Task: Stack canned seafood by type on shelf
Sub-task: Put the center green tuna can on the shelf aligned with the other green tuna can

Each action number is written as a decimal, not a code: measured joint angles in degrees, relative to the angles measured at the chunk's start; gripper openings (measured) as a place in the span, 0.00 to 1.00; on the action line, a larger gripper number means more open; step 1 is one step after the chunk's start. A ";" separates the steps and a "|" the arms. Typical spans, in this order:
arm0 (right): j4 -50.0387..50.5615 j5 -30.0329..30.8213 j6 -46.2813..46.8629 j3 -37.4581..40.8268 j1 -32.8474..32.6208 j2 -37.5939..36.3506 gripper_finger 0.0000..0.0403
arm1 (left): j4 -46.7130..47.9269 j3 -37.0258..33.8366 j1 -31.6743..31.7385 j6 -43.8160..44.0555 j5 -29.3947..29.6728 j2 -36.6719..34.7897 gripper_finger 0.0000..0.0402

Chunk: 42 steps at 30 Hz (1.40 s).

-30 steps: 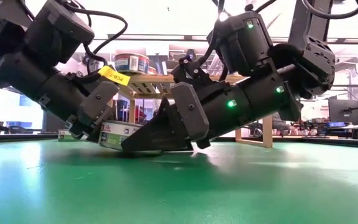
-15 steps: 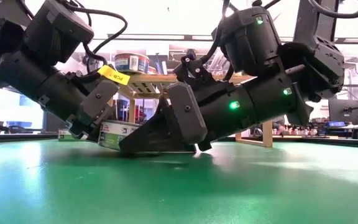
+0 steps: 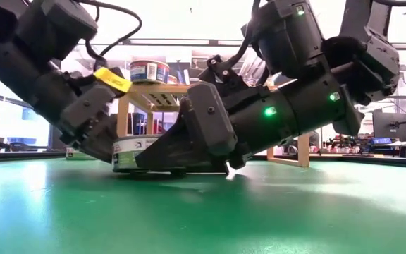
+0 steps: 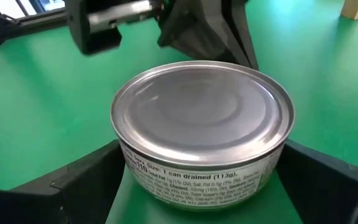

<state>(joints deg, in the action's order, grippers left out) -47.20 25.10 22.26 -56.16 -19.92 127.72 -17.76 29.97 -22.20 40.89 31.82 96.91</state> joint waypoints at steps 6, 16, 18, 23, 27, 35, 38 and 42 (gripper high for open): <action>2.37 2.06 1.24 0.09 -1.41 -0.03 0.97 | 7.78 -0.12 -2.19 2.12 1.15 -4.22 0.00; 4.89 0.50 0.79 0.23 -1.60 -0.26 0.97 | 1.03 -0.14 -6.52 -0.97 3.60 -4.83 0.00; 5.02 0.20 0.85 0.27 -1.60 -0.22 0.97 | -0.65 -0.20 -6.48 -2.17 4.12 -4.83 0.00; 5.14 -0.65 1.99 0.37 -1.20 -0.22 0.97 | -4.65 -0.32 -6.38 -3.04 4.97 -4.88 0.00; 5.11 -1.09 2.34 0.42 -0.98 -0.22 0.97 | -6.20 -0.32 -6.36 -3.22 4.80 -4.90 0.00; 5.94 -1.08 1.87 0.40 -0.98 -0.22 0.97 | -2.86 -0.14 -6.29 -3.00 3.61 -5.50 0.00; 6.23 -1.07 2.09 0.37 -1.08 -0.22 0.97 | 0.18 -0.12 -6.32 -1.75 3.20 -5.99 0.00; 6.23 -1.05 1.84 0.37 -1.09 -0.22 0.97 | 0.44 -0.12 -6.32 -1.51 3.59 -6.71 0.00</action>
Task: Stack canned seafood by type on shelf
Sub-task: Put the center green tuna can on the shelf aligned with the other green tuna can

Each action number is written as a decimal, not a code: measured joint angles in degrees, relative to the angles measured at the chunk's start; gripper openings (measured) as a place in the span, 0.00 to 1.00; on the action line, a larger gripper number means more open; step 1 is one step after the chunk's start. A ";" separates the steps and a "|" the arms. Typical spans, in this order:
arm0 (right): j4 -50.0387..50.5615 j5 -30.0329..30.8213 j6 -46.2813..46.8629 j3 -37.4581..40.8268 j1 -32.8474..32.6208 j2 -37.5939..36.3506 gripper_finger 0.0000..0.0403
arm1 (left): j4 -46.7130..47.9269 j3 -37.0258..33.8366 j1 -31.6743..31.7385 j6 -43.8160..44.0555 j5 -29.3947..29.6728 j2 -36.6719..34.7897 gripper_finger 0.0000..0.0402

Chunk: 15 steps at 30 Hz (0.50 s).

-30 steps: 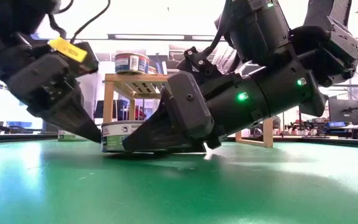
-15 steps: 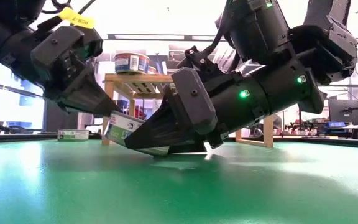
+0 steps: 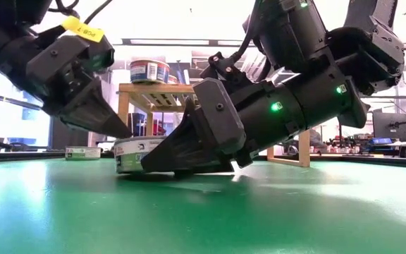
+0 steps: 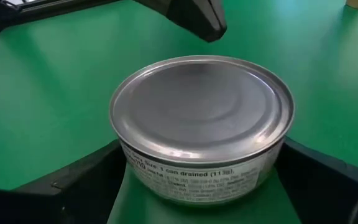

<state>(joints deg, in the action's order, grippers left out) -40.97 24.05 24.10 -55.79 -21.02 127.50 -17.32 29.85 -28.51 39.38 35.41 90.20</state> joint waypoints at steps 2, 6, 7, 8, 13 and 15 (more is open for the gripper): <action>0.00 0.00 -0.09 0.00 0.00 0.00 0.97 | -0.49 0.00 0.00 -0.02 0.55 -0.43 0.00; -0.04 0.23 -0.11 0.00 0.00 0.00 0.97 | -7.06 0.00 0.10 -3.02 0.55 -2.59 0.00; -0.11 0.53 -0.09 -0.02 0.00 0.00 0.97 | -8.99 0.02 0.39 -4.30 -0.56 -2.92 0.00; -0.15 0.78 -0.11 -0.04 -0.04 0.02 0.97 | -10.91 0.01 0.76 -5.59 -2.58 -2.96 0.00; -1.02 1.06 -1.79 0.02 -0.07 0.11 0.97 | -15.75 0.07 3.41 -7.48 -13.43 0.25 0.00; -1.11 1.21 -2.38 0.02 -0.09 0.11 0.97 | -15.63 0.02 4.04 -6.60 -14.28 2.75 0.00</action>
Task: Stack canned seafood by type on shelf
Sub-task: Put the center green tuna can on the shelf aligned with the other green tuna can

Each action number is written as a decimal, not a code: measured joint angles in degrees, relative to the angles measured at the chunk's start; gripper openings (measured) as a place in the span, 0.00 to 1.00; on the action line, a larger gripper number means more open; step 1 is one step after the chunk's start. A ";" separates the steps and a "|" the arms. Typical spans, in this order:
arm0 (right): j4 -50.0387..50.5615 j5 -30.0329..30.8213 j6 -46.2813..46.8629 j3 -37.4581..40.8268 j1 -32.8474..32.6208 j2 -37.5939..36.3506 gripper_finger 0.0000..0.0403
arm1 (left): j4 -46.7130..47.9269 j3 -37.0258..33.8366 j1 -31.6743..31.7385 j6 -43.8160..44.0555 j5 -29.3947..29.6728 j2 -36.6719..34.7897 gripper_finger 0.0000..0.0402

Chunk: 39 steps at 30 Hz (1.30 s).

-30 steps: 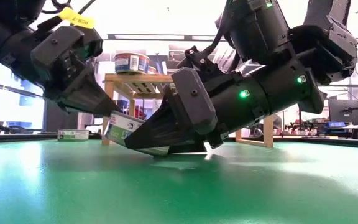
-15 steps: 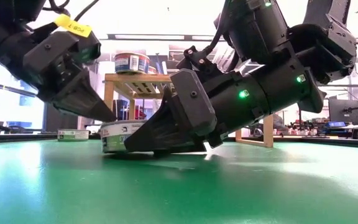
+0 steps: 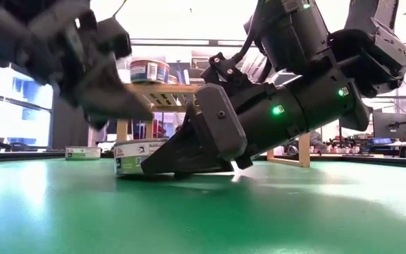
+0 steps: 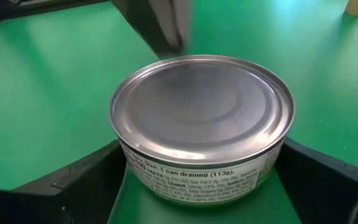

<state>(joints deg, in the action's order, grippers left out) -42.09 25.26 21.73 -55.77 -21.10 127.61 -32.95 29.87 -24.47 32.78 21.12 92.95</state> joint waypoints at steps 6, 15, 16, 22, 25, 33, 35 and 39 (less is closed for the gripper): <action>0.10 -0.05 -1.87 0.00 -0.11 0.00 0.97 | -2.74 0.00 1.24 3.76 -0.72 6.89 0.00; 0.48 -1.30 -3.28 -0.21 0.13 0.00 0.97 | -8.11 0.17 1.33 5.53 -1.79 11.41 0.00; 0.60 -1.20 -3.80 -0.46 0.13 0.00 0.97 | -8.21 0.17 1.33 5.54 -1.92 11.46 0.00; 1.09 -0.40 -6.96 -2.27 0.04 0.11 0.97 | -7.95 0.11 1.31 5.67 -2.38 11.52 0.00; 1.80 -0.77 -7.39 -2.34 0.06 -0.56 0.97 | -7.93 0.07 1.31 5.99 -2.47 11.58 0.00; 16.67 -0.77 -7.62 -1.48 -0.11 -7.91 0.97 | -7.76 0.13 1.33 6.07 -2.89 11.73 0.00; 21.09 -0.41 -6.67 -1.42 -0.11 -9.76 0.97 | -7.58 0.13 1.33 6.07 -2.86 11.73 0.00; 24.30 1.13 -1.74 -1.40 -0.11 -10.95 0.97 | -7.54 0.12 1.33 6.07 -2.82 11.73 0.00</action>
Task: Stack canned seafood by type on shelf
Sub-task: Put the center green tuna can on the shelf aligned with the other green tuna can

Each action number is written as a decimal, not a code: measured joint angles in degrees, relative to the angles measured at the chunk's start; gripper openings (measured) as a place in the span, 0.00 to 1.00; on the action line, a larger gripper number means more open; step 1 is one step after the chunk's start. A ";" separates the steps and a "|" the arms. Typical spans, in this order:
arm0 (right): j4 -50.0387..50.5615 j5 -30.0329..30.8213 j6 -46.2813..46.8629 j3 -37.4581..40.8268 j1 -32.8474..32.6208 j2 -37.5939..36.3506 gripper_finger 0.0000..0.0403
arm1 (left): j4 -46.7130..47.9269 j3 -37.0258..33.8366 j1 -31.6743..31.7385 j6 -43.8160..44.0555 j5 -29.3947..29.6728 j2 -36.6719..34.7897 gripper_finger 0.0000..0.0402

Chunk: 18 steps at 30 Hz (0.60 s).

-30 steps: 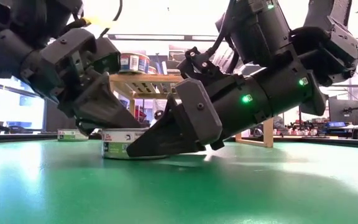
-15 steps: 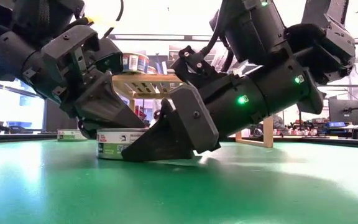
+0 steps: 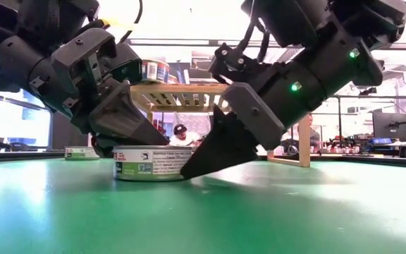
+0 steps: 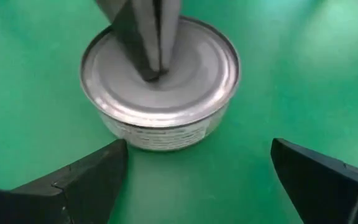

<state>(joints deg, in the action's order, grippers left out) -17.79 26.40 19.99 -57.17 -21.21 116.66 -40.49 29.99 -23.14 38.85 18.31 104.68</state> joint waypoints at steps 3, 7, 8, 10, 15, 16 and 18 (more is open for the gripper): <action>-0.43 0.56 2.62 0.00 -0.02 0.44 0.97 | 0.00 -0.05 -0.02 -0.02 0.07 0.00 0.00; -3.10 1.61 -0.98 0.00 -1.18 1.65 0.97 | 0.00 -0.07 -0.02 -0.40 0.15 0.00 0.00; -4.18 2.44 -3.16 0.00 -1.63 1.93 0.97 | -0.01 -0.07 -0.02 -0.40 0.15 0.00 0.00; -6.05 5.91 -4.80 0.00 -2.85 2.52 0.97 | -0.01 -0.10 -0.02 -0.42 0.16 0.00 0.00; -14.13 7.13 -5.25 -0.02 -3.88 5.04 0.97 | -0.02 -0.10 -0.02 -0.54 0.17 0.00 0.00; -16.02 6.53 -5.25 -0.02 -3.79 6.04 0.97 | -0.02 -0.10 -0.02 -0.61 0.18 0.00 0.00; -20.03 6.38 -5.05 -0.02 -3.42 8.09 0.97 | -0.02 -0.12 -0.04 -0.99 0.20 0.00 0.00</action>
<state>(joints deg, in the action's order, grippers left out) -37.82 32.77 14.94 -57.19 -24.64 124.75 -40.51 29.87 -23.18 37.86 18.50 104.68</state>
